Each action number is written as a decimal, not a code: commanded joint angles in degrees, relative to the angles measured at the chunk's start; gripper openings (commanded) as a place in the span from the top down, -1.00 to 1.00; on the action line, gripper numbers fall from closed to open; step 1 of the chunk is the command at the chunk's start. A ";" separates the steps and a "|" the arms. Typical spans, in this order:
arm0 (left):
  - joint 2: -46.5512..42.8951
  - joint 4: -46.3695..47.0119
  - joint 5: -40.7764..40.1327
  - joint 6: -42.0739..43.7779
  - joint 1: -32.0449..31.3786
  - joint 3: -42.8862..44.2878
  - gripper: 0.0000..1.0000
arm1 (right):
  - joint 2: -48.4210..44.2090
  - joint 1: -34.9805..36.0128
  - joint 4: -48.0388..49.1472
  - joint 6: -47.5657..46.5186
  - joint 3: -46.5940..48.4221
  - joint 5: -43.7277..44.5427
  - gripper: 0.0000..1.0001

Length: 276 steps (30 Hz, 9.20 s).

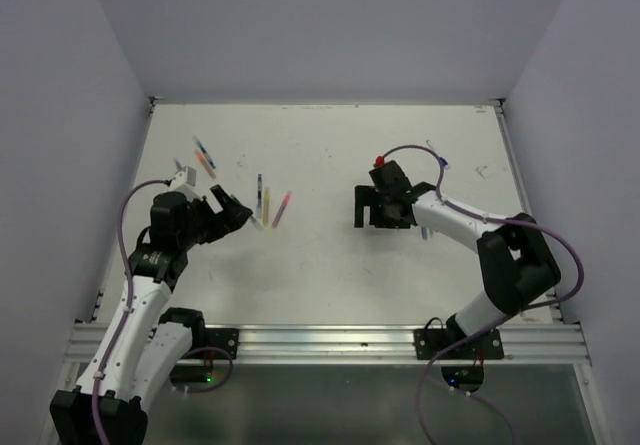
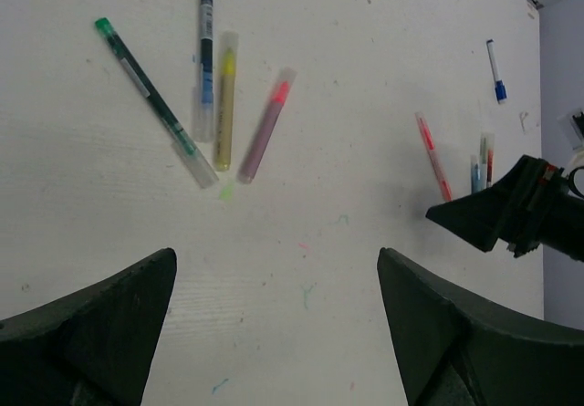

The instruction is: Open the pen caps

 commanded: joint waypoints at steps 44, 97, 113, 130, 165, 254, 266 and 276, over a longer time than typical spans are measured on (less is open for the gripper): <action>27.30 35.53 19.15 -5.09 -11.58 3.18 -0.14 | -7.53 5.50 16.38 -5.85 -5.82 -22.21 1.00; 34.88 50.13 17.65 -17.57 -21.34 -0.16 0.38 | -14.22 12.45 30.36 1.73 -9.00 -22.49 1.00; 34.97 49.43 18.36 -17.93 -21.34 0.11 1.00 | -12.29 12.63 29.04 0.15 -7.95 -21.53 0.39; 39.88 30.10 6.06 -17.31 -20.38 14.59 1.00 | -4.73 30.01 8.05 -7.33 -0.03 26.79 1.00; 58.87 24.91 5.79 0.18 -23.27 21.11 1.00 | 11.09 2.79 6.10 -4.86 8.75 2.73 0.96; 69.68 7.77 -21.90 18.81 -20.72 37.90 0.13 | -6.92 2.43 9.09 -8.20 -2.76 -5.79 -0.54; 70.04 9.35 -20.31 17.41 -20.72 35.26 0.98 | -8.77 3.66 8.91 -6.18 -6.00 -9.75 -0.54; 60.82 10.14 -16.98 13.55 -20.72 32.11 1.00 | -4.20 11.75 14.80 -1.53 -8.73 -10.97 -0.50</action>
